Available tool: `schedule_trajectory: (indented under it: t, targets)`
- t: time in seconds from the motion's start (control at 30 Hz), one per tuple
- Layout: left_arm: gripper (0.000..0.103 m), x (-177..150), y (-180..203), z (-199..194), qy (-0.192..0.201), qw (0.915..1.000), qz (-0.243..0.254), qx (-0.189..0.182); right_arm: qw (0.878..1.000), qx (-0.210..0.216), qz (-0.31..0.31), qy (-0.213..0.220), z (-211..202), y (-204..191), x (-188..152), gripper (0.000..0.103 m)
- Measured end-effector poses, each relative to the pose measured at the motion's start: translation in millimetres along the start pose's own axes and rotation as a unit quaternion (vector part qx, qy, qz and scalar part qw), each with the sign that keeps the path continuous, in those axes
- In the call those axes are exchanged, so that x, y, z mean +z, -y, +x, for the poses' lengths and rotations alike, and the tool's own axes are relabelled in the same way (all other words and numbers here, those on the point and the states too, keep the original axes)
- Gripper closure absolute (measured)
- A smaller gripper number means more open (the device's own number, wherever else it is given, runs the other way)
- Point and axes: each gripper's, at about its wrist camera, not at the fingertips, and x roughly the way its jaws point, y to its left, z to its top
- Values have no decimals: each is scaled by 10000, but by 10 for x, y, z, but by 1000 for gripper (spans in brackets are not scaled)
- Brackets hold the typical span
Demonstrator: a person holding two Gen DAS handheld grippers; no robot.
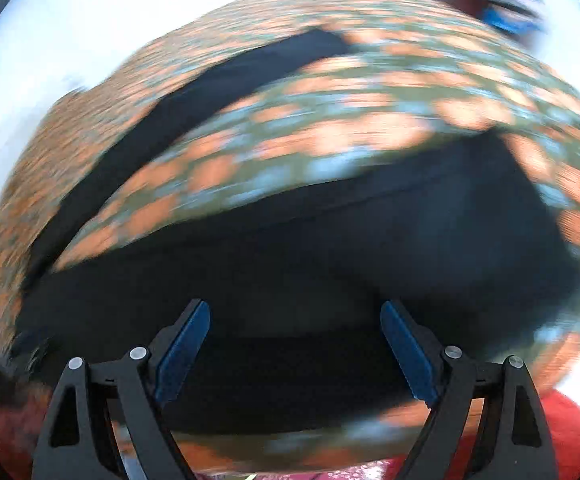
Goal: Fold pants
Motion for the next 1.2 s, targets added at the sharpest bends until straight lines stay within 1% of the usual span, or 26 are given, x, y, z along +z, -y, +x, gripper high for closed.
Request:
schedule_trajectory:
  t: [0.03, 0.1, 0.17, 0.2, 0.23, 0.27, 0.37, 0.43, 0.53, 0.67, 0.77, 1.0, 1.2]
  targets:
    - [1, -48, -130, -1, -26, 9998, -157, 80, 9991, -29, 416, 87, -64, 178, 17, 16]
    - [1, -136, -354, -5, -69, 9986, -503, 134, 9963, -49, 825, 222, -185, 331, 10, 16]
    - [1, -174, -457, 1, -66, 9970, -764, 84, 9956, -167, 860, 331, -300, 258, -68, 15]
    - [1, -187, -498, -6, -59, 9962, -862, 55, 9961, -231, 778, 358, -345, 192, -118, 15]
    - [1, -179, -517, -17, -26, 9957, -923, 31, 9965, -269, 699, 366, -332, 118, -79, 15]
    - [1, -172, -514, -38, 37, 9958, -918, 17, 9971, -302, 589, 366, -336, 45, -105, 15]
    - [1, -135, -435, -148, 332, 9970, -700, 36, 9987, -313, 280, 294, -324, -322, -218, 15]
    - [1, -155, -395, -208, 486, 9972, -557, 60, 9993, -251, 131, 258, -259, -528, -226, 15]
    - [1, -177, -403, -231, 550, 9975, -441, 31, 9994, -146, -223, 202, -220, -842, -263, 15]
    - [1, -191, -433, -227, 552, 9974, -464, -50, 9979, 55, -631, 140, -174, -1181, -319, 15]
    - [1, -144, -549, -207, 589, 9968, -529, -74, 9954, 253, -923, 14, -115, -1407, -390, 15]
    - [1, -112, -631, -236, 657, 9953, -697, -152, 9878, 363, -1507, -119, -73, -1734, -504, 15]
    - [1, -82, -616, -268, 730, 9949, -658, -219, 9874, 410, -1513, -200, -62, -1789, -526, 15]
